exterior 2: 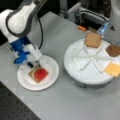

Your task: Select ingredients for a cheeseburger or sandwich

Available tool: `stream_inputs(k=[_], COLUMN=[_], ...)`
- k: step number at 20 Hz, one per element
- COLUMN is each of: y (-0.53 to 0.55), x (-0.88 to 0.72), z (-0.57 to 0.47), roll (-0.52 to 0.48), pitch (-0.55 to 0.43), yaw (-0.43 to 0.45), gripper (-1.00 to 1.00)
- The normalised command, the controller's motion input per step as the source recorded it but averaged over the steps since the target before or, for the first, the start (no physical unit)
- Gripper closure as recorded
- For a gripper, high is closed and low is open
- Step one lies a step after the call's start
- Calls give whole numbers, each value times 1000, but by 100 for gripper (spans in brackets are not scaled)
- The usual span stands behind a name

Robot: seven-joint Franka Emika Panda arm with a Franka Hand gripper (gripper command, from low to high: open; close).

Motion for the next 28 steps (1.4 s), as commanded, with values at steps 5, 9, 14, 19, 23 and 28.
stream_inputs(k=[5, 9, 14, 19, 23, 28], y=[275, 333, 394, 449, 479, 461], x=[-182, -230, -315, -364, -364, -406], z=[89, 178, 259, 255, 187, 121], roll=[-299, -306, -334, -397, -535, -643], pitch=[-53, 0, 57, 55, 11, 17], yaw=[-44, -75, -106, -139, -186, -209], gripper=[-100, -100, -100, -100, -100, -100])
